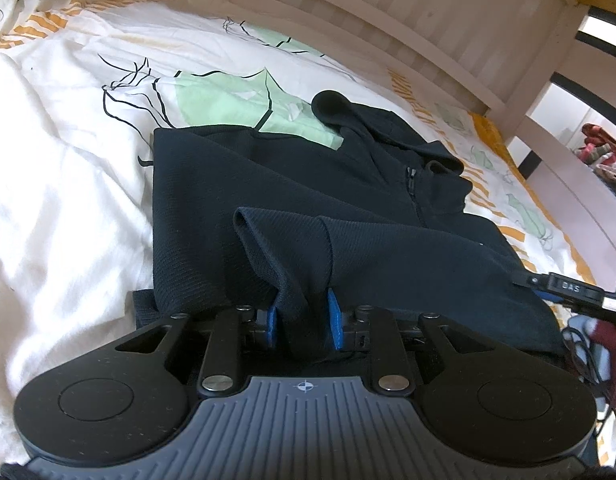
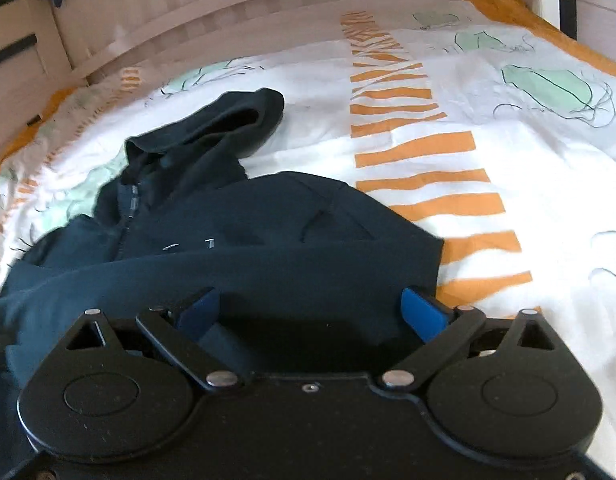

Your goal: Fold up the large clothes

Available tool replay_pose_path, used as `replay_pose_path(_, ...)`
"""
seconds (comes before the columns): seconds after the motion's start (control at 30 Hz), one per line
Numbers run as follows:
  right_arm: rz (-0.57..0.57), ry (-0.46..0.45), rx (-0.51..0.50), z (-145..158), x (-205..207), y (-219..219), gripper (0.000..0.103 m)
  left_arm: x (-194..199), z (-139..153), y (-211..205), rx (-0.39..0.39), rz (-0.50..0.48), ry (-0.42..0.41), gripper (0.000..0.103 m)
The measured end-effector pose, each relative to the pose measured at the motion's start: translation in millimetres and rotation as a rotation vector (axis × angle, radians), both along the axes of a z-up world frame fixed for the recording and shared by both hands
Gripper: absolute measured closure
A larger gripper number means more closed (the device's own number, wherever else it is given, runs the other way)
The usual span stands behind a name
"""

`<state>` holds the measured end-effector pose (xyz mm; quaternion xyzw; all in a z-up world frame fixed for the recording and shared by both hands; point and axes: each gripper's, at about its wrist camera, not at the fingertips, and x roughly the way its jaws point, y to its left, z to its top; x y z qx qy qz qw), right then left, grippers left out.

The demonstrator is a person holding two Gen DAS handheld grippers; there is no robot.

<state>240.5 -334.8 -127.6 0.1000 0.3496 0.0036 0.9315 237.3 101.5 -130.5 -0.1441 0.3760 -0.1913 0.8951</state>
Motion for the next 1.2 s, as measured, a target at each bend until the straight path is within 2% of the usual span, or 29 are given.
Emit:
replay_pose_path(0.07, -0.007, 0.005, -0.035, 1.9, 3.0, 4.9, 0.004, -0.1, 0.9, -0.9, 0.007, 0.0, -0.001, 0.078)
replay_pose_path(0.2, -0.058, -0.012, -0.045, 10.1, -7.5, 4.9, 0.005, -0.8, 4.5, -5.8, 0.038, -0.004, -0.01, 0.078)
replay_pose_path(0.3, -0.092, -0.032, -0.042, 17.1, -25.3, 5.2, 0.005, -3.1, 8.9, -13.7, 0.098, -0.019, -0.039, 0.078)
replay_pose_path(0.4, -0.084, -0.051, -0.047, 21.3, -47.6, 10.5, 0.005, -7.2, 14.5, -22.2, 0.178, -0.047, -0.084, 0.078)
replay_pose_path(0.53, -0.061, -0.058, -0.041, 21.9, -73.4, 21.4, 0.005, -10.9, 20.9, -28.0, 0.238, -0.068, -0.126, 0.077)
replay_pose_path(0.63, -0.024, -0.062, -0.061, 19.8, -85.7, 34.2, 0.004, -12.1, 24.0, -30.5, 0.292, -0.082, -0.145, 0.07)
replay_pose_path(0.73, 0.007, -0.046, -0.143, 11.9, -86.1, 47.9, 0.003, -12.1, 24.4, -30.2, 0.365, -0.069, -0.161, 0.064)
replay_pose_path(0.83, 0.015, -0.039, -0.169, 1.6, -83.1, 51.4, 0.002, -12.9, 29.5, -21.6, 0.36, -0.045, -0.174, 0.048)
replay_pose_path(0.97, 0.019, -0.045, -0.201, -3.6, -83.8, 57.2, 0.001, -10.5, 39.8, -12.6, 0.366, 0.059, -0.194, 0.047)
replay_pose_path(1.03, 0.019, -0.048, -0.209, -5.3, -84.8, 59.5, 0.001, -8.5, 45.1, -11.4, 0.339, 0.089, -0.2, 0.047)
replay_pose_path(1.1, 0.018, -0.053, -0.207, -6.6, -85.4, 59.3, 0.001, -5.0, 46.2, -14.8, 0.327, 0.081, -0.2, 0.046)
replay_pose_path(1.2, 0.017, -0.059, -0.205, -7.8, -86.1, 59.3, 0.001, 1.6, 37.6, -26.6, 0.377, 0.067, -0.188, 0.045)
